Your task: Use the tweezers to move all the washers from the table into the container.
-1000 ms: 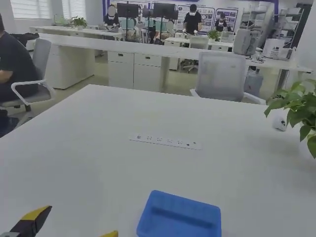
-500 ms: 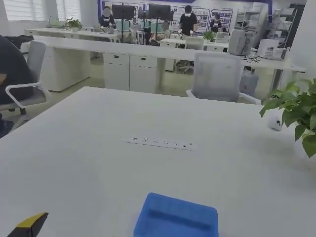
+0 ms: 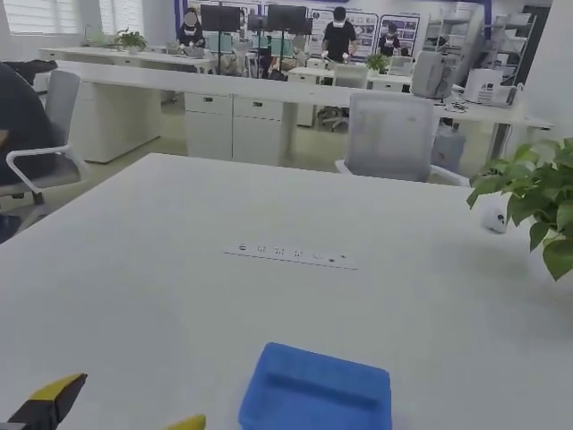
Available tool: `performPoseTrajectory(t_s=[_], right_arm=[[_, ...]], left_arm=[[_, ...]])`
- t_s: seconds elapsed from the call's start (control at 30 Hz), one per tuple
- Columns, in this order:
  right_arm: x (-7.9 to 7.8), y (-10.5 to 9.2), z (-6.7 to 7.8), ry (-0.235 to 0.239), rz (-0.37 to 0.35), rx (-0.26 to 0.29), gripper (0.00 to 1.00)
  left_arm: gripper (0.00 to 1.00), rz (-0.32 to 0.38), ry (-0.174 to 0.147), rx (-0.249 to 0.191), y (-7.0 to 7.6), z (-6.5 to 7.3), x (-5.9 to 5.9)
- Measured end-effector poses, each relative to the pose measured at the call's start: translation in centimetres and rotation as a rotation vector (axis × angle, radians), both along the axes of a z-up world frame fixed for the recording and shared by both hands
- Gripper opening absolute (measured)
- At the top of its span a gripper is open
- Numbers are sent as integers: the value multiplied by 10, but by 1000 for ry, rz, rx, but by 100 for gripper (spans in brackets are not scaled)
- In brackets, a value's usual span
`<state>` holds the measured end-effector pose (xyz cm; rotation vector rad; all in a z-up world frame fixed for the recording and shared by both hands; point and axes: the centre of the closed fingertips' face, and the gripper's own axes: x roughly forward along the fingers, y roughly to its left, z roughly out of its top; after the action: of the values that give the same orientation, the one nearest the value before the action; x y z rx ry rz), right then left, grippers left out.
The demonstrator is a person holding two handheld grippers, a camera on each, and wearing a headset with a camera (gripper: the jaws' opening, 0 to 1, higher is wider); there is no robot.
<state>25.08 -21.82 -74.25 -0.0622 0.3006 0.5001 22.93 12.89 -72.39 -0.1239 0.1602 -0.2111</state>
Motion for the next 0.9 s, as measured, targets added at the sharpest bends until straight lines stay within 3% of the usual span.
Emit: performPoseTrajectory(t_s=[0.17, 0.2, 0.23, 0.27, 0.3, 0.37, 0.4, 0.43, 0.47, 0.53, 0.6, 0.63, 0.67, 0.8, 0.9], right_arm=[[0, -2, 0, 3, -5, 5, 59], [-1, -3, -3, 9, 2, -17, 57], [-1, -3, -6, 19, 6, -34, 54], [-2, -3, -8, 31, 10, -40, 53], [-2, -1, -9, 35, 17, -41, 53], [-4, 2, -11, 44, 30, -57, 52], [-5, 3, -12, 47, 37, -66, 51], [-5, 3, -12, 50, 41, -70, 50], [-6, 4, -13, 54, 43, -74, 49], [-6, 2, -14, 59, 39, -84, 48], [-5, 0, -17, 69, 29, -90, 46], [-5, -2, -19, 80, 24, -90, 45], [-6, -3, -23, 105, 19, -85, 45], [-7, -5, -23, 116, 7, -72, 43], [-7, -5, -23, 118, 6, -70, 42]], left_arm=[[78, -26, 6, -6, -5, 1, 0], [77, -41, -10, -39, -8, 5, -1], [76, -77, -34, -102, -13, 11, -2], [77, -113, -25, -134, -18, 11, -3], [77, -170, 22, -150, -26, 5, -5], [74, -266, 104, -99, -40, -10, -11], [70, -348, 177, -37, -51, -23, -18], [66, -396, 209, 4, -53, -32, -20], [60, -454, 247, 74, -55, -44, -23], [52, -478, 322, 117, -61, -59, -26], [49, -545, 364, 117, -72, -66, -31], [47, -573, 402, 132, -75, -72, -34], [43, -599, 429, 181, -77, -79, -36], [28, -748, 484, 309, -93, -95, -49], [25, -814, 525, 369, -100, -107, -55]])
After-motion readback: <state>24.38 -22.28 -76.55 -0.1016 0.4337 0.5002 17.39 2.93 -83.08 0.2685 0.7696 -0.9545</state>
